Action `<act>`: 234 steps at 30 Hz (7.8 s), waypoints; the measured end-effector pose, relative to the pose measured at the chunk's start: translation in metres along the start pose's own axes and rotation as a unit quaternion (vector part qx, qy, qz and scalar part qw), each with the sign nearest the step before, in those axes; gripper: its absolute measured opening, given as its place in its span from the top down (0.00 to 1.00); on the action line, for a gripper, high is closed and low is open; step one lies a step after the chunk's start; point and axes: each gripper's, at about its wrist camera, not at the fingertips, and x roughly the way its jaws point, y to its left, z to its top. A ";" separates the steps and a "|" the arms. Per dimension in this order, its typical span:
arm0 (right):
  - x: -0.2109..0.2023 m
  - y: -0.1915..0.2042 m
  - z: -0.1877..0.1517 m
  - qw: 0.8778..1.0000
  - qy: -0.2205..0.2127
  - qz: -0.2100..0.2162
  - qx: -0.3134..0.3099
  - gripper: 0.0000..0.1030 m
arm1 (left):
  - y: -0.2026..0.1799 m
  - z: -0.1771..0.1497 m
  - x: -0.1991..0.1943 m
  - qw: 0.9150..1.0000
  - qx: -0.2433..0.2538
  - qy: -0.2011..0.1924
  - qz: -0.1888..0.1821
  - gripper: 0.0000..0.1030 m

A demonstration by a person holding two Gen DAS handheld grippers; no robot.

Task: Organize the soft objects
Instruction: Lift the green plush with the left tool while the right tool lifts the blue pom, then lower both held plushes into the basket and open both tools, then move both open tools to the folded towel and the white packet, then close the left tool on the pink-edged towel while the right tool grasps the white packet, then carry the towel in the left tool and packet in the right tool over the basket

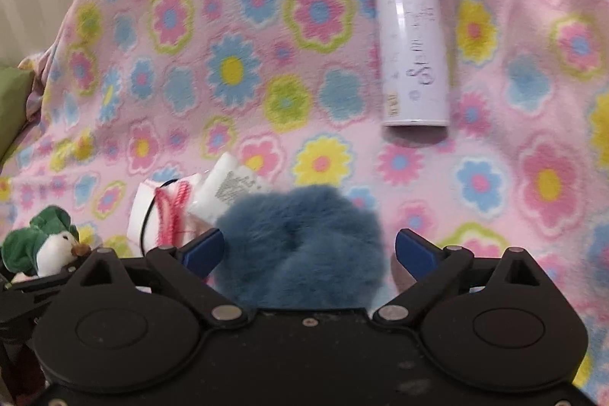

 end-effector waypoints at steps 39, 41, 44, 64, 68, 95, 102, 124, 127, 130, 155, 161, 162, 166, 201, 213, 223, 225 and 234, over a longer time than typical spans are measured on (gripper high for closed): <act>-0.155 0.014 -0.053 0.995 0.035 0.088 -0.026 0.44 | -0.015 -0.012 -0.132 0.990 -0.011 0.132 -0.049 0.33; -0.162 0.016 -0.062 0.994 0.048 0.093 -0.027 0.44 | -0.015 -0.016 -0.135 0.989 -0.014 0.139 -0.049 0.33; -0.171 0.020 -0.077 0.992 0.071 0.099 -0.028 0.44 | -0.016 -0.024 -0.135 0.986 -0.022 0.157 -0.050 0.33; -0.182 0.030 -0.133 0.981 0.172 0.089 -0.025 0.40 | -0.009 -0.075 -0.141 0.966 -0.067 0.241 -0.064 0.32; -0.183 0.033 -0.132 0.981 0.170 0.091 -0.033 0.28 | -0.009 -0.078 -0.145 0.966 -0.059 0.242 -0.070 0.30; -0.177 0.032 -0.134 0.979 0.177 0.092 -0.033 0.28 | -0.012 -0.079 -0.143 0.962 -0.051 0.257 -0.077 0.25; -0.174 0.031 -0.133 0.979 0.180 0.091 -0.035 0.28 | -0.012 -0.079 -0.141 0.961 -0.061 0.258 -0.075 0.25; -0.134 0.027 -0.082 0.992 0.095 0.069 -0.040 0.24 | -0.007 -0.013 -0.100 0.980 -0.052 0.173 -0.083 0.23; -0.118 0.025 -0.068 0.994 0.085 0.055 -0.041 0.24 | -0.008 0.000 -0.083 0.983 -0.052 0.151 -0.086 0.21; -0.104 0.022 -0.059 0.995 0.084 0.047 -0.040 0.24 | -0.012 0.012 -0.066 0.986 -0.051 0.127 -0.094 0.20; -0.026 -0.007 -0.042 0.996 0.088 0.002 0.016 0.19 | -0.076 0.047 0.029 0.990 -0.019 0.083 -0.114 0.09; -0.018 -0.012 -0.038 0.996 0.087 -0.005 0.008 0.19 | -0.079 0.045 0.054 0.988 -0.013 0.104 -0.114 0.07; -0.018 -0.012 -0.036 0.996 0.084 -0.006 0.007 0.19 | -0.078 0.043 0.059 0.988 -0.014 0.112 -0.107 0.08; -0.018 -0.015 -0.029 0.997 0.074 -0.005 0.006 0.18 | -0.068 0.044 0.061 0.987 -0.033 0.109 -0.110 0.19; 0.105 0.087 0.018 0.994 0.077 -0.047 -0.065 0.00 | 0.023 0.023 0.041 0.987 -0.068 0.146 -0.025 0.03; 0.117 0.091 0.023 0.991 0.098 -0.048 -0.075 0.00 | 0.023 0.024 0.047 0.985 -0.077 0.152 -0.018 0.02; 0.091 0.082 0.023 0.992 0.085 -0.018 -0.089 0.47 | 0.031 0.033 0.040 0.983 -0.102 0.152 -0.034 0.32; 0.084 0.080 0.025 0.992 0.089 -0.008 -0.084 0.51 | 0.036 0.035 0.039 0.980 -0.119 0.156 -0.044 0.33; 0.009 0.061 0.017 0.996 0.064 0.036 -0.061 0.52 | 0.038 0.045 -0.016 0.982 -0.118 0.142 -0.045 0.33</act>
